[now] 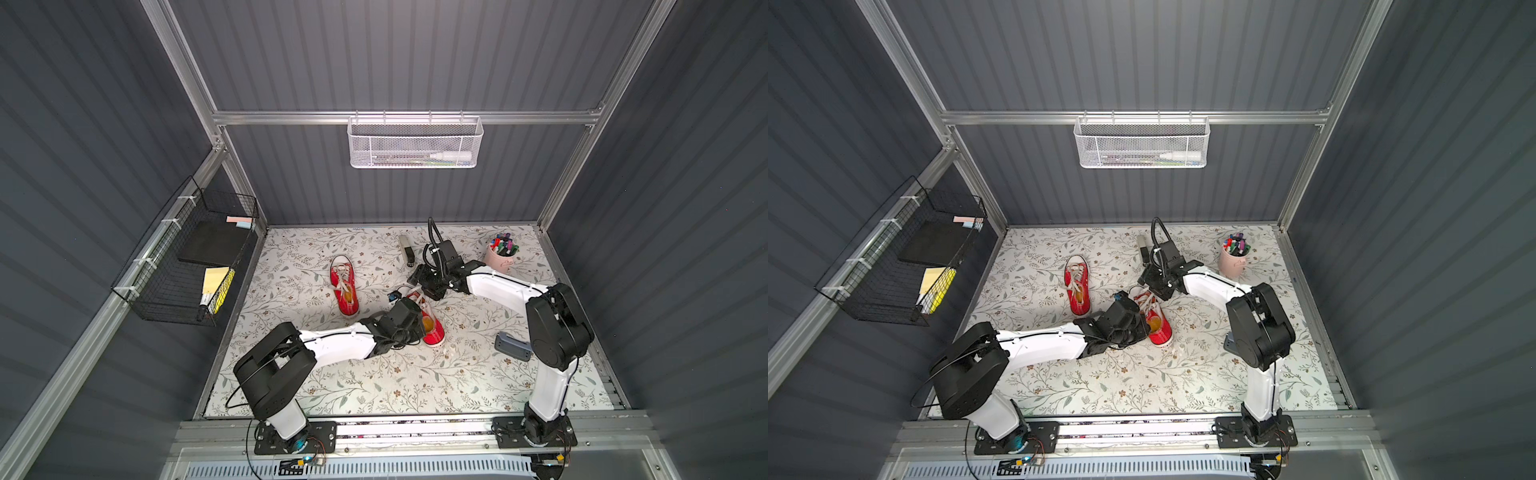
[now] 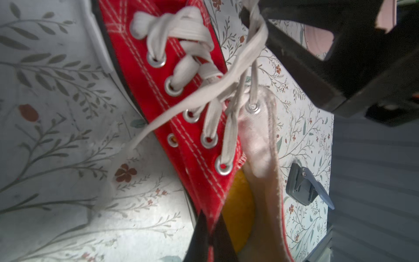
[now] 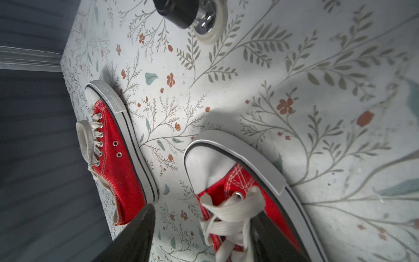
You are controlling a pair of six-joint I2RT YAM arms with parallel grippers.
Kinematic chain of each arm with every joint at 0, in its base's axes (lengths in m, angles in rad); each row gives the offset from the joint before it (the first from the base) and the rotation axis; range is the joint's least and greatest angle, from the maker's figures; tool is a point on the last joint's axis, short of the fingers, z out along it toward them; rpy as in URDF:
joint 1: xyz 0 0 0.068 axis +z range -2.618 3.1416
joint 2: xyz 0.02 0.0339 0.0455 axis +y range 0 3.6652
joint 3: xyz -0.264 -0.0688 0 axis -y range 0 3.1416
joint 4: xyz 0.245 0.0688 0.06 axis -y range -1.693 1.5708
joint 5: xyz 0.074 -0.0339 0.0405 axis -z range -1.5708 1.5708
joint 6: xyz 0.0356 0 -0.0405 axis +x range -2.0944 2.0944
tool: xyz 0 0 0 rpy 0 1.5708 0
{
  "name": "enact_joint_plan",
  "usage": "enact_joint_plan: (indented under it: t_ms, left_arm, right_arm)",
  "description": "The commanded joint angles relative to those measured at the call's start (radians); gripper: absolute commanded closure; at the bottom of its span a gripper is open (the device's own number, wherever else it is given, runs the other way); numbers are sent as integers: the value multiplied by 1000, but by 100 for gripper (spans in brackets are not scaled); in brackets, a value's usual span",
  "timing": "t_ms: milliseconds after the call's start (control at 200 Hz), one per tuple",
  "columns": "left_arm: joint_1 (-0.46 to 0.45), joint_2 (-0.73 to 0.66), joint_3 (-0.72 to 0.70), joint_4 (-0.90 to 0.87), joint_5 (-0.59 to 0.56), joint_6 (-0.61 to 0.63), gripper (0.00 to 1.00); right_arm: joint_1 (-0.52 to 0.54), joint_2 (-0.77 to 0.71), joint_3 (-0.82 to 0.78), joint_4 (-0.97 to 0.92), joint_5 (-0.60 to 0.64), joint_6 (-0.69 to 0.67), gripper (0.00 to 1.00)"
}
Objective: Remove the insole from the shoe
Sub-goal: Untie the shoelace on the shoe.
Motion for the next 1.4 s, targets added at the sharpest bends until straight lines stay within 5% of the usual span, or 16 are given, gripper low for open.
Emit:
enact_joint_plan:
  t_ms: [0, 415, 735, 1061, 1391]
  left_arm:
    - [-34, -36, -26, -136, 173, 37, 100]
    - [-31, -22, -22, -81, 179, 51, 100]
    - [-30, 11, 18, -47, 122, 25, 100]
    - [-31, 36, 46, -49, 106, 14, 100]
    - [-30, 27, 41, -55, 110, 20, 100]
  right_arm:
    - [-51, 24, 63, 165, 165, -78, 30]
    - [-9, -35, -90, 282, 22, 79, 20]
    - [-12, -260, -96, -175, 11, -126, 22]
    - [-5, -332, -106, -566, 6, -442, 56]
    - [14, -205, 18, -571, -135, -545, 66]
